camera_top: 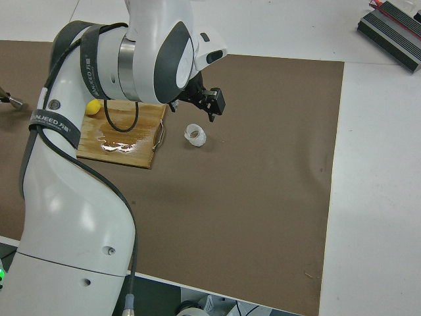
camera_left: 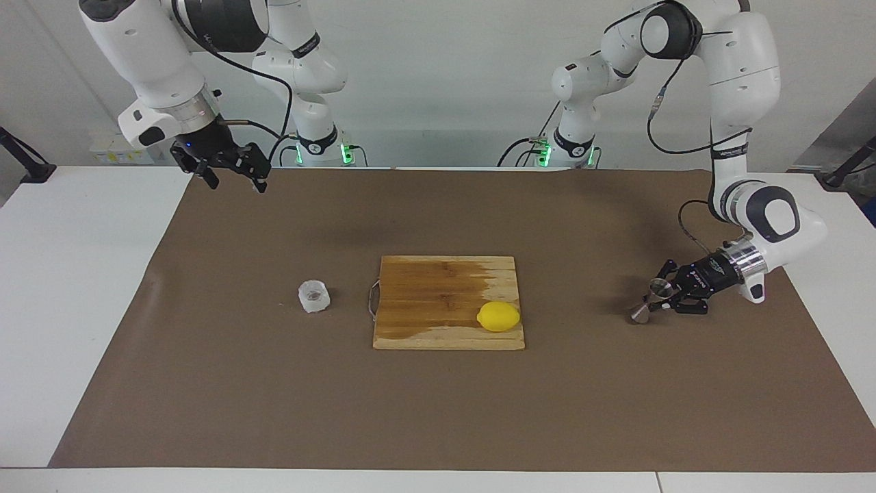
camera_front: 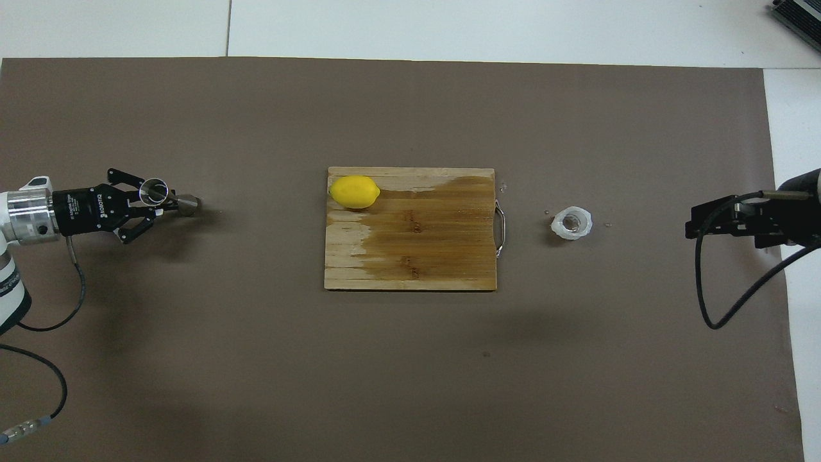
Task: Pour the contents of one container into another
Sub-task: 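Close the left gripper around the small metal cup, then carry the metal cup with the left gripper onto the wooden board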
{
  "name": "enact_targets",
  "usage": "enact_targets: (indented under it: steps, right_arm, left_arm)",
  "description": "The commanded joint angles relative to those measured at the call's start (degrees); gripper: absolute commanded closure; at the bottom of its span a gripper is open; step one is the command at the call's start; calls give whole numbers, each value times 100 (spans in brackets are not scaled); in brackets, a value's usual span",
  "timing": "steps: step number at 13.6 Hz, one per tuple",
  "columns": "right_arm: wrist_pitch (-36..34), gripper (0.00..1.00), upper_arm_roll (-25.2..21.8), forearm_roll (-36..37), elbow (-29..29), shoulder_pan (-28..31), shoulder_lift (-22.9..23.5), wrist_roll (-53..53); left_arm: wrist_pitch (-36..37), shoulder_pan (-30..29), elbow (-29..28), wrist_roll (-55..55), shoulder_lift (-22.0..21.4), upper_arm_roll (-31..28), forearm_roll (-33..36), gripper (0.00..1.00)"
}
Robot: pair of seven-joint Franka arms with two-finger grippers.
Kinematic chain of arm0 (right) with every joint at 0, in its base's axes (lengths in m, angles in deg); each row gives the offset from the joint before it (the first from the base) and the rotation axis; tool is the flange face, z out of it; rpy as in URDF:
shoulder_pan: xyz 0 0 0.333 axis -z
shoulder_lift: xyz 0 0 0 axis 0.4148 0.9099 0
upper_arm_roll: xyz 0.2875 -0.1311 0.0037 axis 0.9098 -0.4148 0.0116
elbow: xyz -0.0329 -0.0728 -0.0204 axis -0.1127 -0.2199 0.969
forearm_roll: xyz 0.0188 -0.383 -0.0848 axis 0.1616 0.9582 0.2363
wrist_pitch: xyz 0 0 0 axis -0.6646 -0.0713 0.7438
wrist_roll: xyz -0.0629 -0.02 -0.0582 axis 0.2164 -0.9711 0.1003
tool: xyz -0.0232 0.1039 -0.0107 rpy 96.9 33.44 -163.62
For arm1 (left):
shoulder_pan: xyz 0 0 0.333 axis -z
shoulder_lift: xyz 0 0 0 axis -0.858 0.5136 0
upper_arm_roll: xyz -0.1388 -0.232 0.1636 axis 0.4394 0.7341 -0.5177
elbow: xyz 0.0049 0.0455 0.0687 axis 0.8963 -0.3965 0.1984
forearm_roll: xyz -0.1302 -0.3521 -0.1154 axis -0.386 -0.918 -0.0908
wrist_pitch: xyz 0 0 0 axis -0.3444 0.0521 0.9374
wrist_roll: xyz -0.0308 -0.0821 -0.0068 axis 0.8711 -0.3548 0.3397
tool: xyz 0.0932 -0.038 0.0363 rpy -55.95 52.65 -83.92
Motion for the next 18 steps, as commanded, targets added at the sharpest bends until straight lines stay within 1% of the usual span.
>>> enact_targets:
  steps: [1,4,6,8,10,13,15,17,18]
  right_arm:
    - [-23,0,23,-86,-21,48,-27,-53]
    - [-23,0,32,-86,-21,48,-27,-53]
    - [-23,0,23,-86,-21,48,-27,-53]
    - [-23,0,23,-86,-21,48,-27,-53]
    - [-23,0,23,-86,-21,48,-27,-53]
    - [-23,0,23,-86,-21,48,-27,-53]
    - [-23,0,23,-86,-21,48,-27,-53]
    - [-23,0,32,-86,-29,48,-27,-53]
    - [-23,0,32,-86,-21,48,-27,-53]
  left_arm:
    - [221,123,-151,-293,-330,40,-145,100]
    - [380,667,-195,-603,-654,49,-207,100]
    - [327,1150,-248,-769,-892,40,-286,100]
    - [196,1616,-265,-1085,-1033,40,-417,100]
    - [-277,2204,-266,-1392,-1051,40,-637,100]
    - [-709,2812,-370,-1491,-1051,40,-962,100]
    - [-1278,3294,-450,-1508,-1042,40,-1418,100]
    - [-2060,3804,-581,-1508,-1016,40,-1858,100]
    - [-2333,3963,-625,-1500,-981,40,-2068,100]
